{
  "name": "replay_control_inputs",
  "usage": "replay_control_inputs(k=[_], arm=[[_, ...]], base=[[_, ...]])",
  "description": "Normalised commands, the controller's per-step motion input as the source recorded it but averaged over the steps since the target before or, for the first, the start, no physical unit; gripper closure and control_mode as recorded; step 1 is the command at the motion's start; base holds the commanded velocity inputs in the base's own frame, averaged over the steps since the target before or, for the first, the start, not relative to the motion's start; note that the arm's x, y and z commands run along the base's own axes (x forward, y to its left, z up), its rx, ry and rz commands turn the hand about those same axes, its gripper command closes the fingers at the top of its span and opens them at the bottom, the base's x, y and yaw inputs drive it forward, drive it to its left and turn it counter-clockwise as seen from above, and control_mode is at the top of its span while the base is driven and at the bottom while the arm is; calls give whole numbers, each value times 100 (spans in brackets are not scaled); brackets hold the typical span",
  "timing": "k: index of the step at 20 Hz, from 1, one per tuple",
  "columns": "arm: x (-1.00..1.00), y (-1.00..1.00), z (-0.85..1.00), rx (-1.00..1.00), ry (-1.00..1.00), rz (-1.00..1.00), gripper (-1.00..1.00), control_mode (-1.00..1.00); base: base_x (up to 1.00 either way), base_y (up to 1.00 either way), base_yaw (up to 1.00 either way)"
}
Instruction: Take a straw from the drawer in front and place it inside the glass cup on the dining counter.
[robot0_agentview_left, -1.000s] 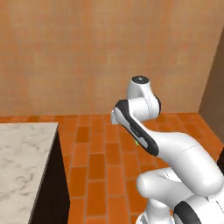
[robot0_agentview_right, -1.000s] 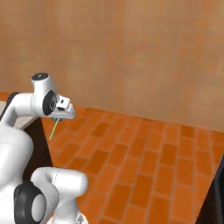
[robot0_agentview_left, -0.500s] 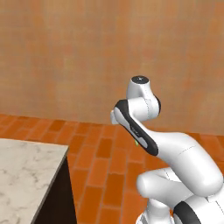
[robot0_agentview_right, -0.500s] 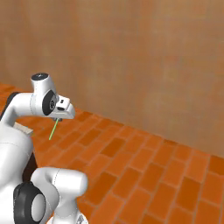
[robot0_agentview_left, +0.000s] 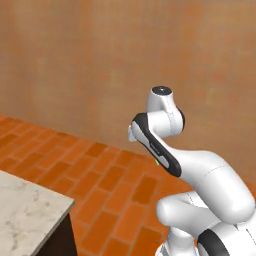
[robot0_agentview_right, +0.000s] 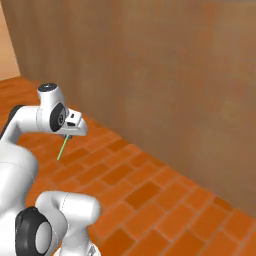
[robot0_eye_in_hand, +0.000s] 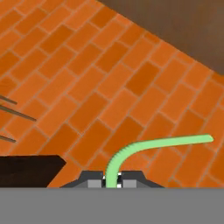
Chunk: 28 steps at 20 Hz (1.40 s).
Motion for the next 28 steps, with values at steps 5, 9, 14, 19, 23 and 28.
replay_control_inputs(k=[5,9,14,19,23,28], arm=[[0,0,0,0,0,0,100,100],[0,0,0,0,0,0,100,100],[0,0,0,0,0,0,100,100],[0,0,0,0,0,0,100,100],[0,0,0,0,0,0,100,100],[0,0,0,0,0,0,100,100]], base=[[100,-22,50],[100,-18,53],[100,-21,52],[100,-20,53],[100,-25,53],[100,-30,51]])
